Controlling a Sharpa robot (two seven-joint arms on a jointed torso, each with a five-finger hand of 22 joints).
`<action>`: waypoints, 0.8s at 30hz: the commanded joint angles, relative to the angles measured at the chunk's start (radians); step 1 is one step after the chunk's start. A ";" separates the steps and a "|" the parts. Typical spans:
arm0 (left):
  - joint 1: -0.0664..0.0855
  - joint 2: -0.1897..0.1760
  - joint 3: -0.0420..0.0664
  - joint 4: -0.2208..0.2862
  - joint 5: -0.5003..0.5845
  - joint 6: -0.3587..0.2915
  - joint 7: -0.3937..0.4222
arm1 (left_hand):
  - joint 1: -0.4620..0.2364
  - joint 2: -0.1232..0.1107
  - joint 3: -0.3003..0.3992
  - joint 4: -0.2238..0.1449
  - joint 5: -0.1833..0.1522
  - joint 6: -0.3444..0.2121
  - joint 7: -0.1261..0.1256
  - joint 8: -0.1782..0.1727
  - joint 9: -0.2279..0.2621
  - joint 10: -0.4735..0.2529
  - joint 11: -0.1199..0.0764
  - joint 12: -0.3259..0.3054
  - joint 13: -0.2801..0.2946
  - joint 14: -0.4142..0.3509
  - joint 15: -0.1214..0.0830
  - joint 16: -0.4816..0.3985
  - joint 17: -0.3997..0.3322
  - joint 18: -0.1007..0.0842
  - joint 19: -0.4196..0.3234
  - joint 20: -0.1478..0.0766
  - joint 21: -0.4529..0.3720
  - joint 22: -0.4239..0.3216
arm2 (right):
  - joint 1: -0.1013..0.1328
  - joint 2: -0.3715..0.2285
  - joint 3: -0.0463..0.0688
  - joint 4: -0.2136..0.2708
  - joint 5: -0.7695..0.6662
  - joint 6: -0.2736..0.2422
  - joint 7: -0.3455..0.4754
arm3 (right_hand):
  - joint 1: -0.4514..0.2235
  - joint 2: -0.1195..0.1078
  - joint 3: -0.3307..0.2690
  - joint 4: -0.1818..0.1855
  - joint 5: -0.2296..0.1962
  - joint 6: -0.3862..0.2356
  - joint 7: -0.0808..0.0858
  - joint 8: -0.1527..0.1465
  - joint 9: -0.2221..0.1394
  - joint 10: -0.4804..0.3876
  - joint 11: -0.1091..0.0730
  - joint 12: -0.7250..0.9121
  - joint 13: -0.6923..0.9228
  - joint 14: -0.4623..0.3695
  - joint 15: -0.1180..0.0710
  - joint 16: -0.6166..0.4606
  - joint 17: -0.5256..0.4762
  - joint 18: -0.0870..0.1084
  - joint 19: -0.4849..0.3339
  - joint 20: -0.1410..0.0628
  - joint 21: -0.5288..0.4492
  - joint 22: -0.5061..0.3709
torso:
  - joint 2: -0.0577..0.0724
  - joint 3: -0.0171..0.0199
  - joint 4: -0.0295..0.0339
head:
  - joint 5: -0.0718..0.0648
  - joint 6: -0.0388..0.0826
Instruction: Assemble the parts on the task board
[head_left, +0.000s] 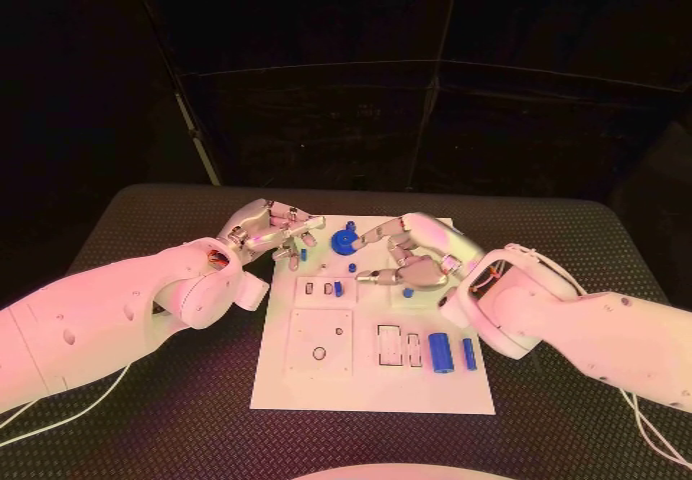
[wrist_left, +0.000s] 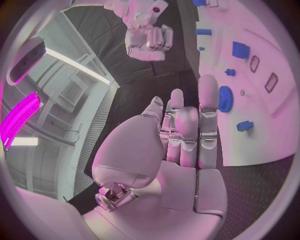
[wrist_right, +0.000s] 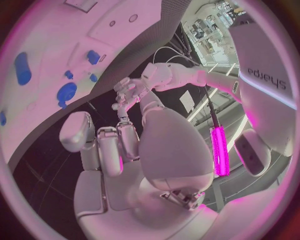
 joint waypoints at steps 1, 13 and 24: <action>0.007 -0.005 0.001 0.006 -0.233 0.131 -0.204 | -0.039 -0.022 -0.036 0.011 0.011 0.019 -0.019 0.034 0.026 -0.009 -0.004 0.129 0.104 0.070 -0.002 0.290 0.301 -0.031 0.030 -0.016 0.199 0.234 | 0.014 -0.030 0.016 -0.011 0.319 0.040 0.075 | 0.006 0.009 -0.001 -0.010 0.007 0.027 -0.009 0.015 0.003 -0.009 -0.011 -0.012 0.022 0.065 -0.010 -0.010 0.095 0.015 -0.015 -0.005 -0.015 -0.027 | -0.014 0.0066 0.0008 | 0.003 0.000; 0.053 0.030 -0.006 0.023 -0.641 0.311 -0.664 | -0.198 0.014 -0.200 0.124 -0.003 -0.052 -0.064 0.319 0.271 -0.035 -0.044 0.909 0.895 0.104 -0.032 0.526 0.571 -0.085 0.071 -0.031 0.578 0.714 | 0.065 -0.060 0.040 -0.152 0.531 -0.018 0.097 | 0.018 0.036 -0.020 -0.043 0.020 0.051 -0.018 0.022 -0.010 -0.198 -0.020 -0.267 -0.242 -0.019 -0.020 -0.174 -0.172 0.081 -0.225 -0.016 -0.279 -0.443 | -0.044 0.0209 0.0073 | 0.013 -0.009; 0.120 0.131 -0.074 -0.035 -0.751 0.318 -0.748 | -0.221 0.028 -0.257 0.125 -0.004 -0.108 -0.072 0.405 0.369 -0.028 -0.052 0.931 0.924 0.104 -0.040 0.526 0.571 -0.091 0.077 -0.039 0.608 0.760 | 0.071 -0.039 0.041 -0.195 0.527 -0.042 0.074 | 0.018 0.038 -0.023 -0.045 0.025 0.043 -0.016 0.017 -0.012 -0.195 -0.019 -0.264 -0.243 -0.016 -0.020 -0.172 -0.166 0.080 -0.219 -0.015 -0.283 -0.443 | -0.051 0.0235 0.0094 | 0.018 -0.018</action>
